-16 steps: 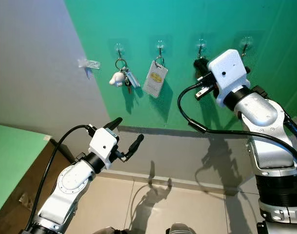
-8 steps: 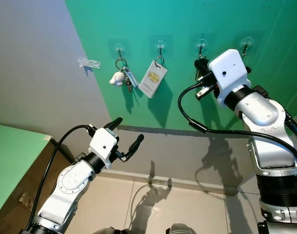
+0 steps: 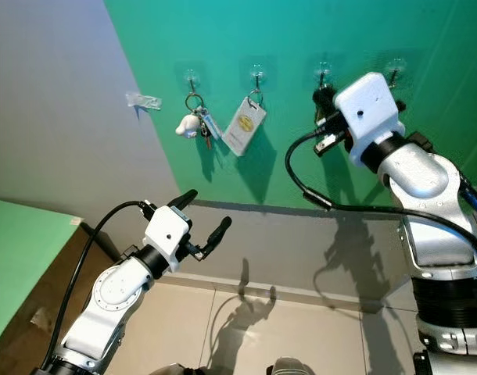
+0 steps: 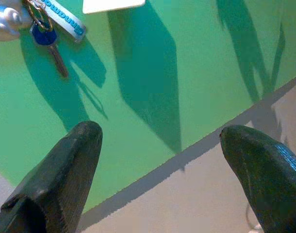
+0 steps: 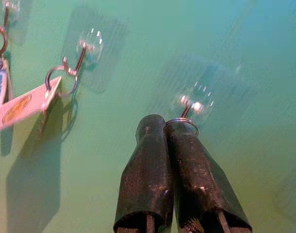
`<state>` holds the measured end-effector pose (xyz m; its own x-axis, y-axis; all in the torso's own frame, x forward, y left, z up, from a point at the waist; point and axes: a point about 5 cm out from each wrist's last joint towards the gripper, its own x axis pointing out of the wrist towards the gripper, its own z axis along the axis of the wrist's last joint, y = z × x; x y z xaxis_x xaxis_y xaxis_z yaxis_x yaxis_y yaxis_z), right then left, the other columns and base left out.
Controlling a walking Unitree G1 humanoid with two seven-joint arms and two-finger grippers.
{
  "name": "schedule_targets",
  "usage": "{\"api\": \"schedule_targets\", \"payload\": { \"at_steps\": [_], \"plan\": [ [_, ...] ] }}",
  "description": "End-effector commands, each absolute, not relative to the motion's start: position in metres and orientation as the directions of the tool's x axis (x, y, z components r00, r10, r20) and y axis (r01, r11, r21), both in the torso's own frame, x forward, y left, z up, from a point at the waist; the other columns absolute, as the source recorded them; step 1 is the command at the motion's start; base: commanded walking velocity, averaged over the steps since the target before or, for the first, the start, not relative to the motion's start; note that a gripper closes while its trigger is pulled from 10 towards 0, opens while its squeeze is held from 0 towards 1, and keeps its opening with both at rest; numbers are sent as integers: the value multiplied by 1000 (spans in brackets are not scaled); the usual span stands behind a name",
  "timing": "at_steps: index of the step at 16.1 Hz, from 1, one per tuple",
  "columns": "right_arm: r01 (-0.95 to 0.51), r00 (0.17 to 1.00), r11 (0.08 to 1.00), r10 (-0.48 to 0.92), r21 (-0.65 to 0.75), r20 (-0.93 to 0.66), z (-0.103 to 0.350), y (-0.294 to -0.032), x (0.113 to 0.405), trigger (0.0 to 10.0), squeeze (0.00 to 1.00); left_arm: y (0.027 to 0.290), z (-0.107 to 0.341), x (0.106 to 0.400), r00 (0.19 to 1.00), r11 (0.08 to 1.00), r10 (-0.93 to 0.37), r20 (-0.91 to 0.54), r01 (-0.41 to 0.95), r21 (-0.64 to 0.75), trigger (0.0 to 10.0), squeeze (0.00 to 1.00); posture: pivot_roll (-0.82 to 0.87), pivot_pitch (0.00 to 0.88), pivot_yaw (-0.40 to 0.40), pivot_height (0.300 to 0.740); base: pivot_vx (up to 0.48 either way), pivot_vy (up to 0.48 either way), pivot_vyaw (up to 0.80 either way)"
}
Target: Hang keys on a hook
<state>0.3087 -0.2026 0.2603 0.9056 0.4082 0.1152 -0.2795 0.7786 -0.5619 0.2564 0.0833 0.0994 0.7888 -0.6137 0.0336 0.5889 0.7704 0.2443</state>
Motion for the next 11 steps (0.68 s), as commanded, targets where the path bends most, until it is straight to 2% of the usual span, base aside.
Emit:
{"api": "schedule_targets", "payload": {
  "at_steps": [1,6,11],
  "plan": [
    [-273,886,770,434,-576,161,272,-197,307,10000,0,84,99,258,785,762,-619,27,591,266,10000,0,-258,51,119,740,0,0,0],
    [-315,877,768,460,-558,137,268,-192,312,10000,0,84,99,259,786,762,-618,31,589,269,10000,0,-255,39,111,740,0,0,0],
    [-444,884,865,466,-232,46,246,-191,317,10000,0,84,99,259,786,761,-618,30,588,273,10000,0,-245,31,107,740,0,0,0]
  ]
}}
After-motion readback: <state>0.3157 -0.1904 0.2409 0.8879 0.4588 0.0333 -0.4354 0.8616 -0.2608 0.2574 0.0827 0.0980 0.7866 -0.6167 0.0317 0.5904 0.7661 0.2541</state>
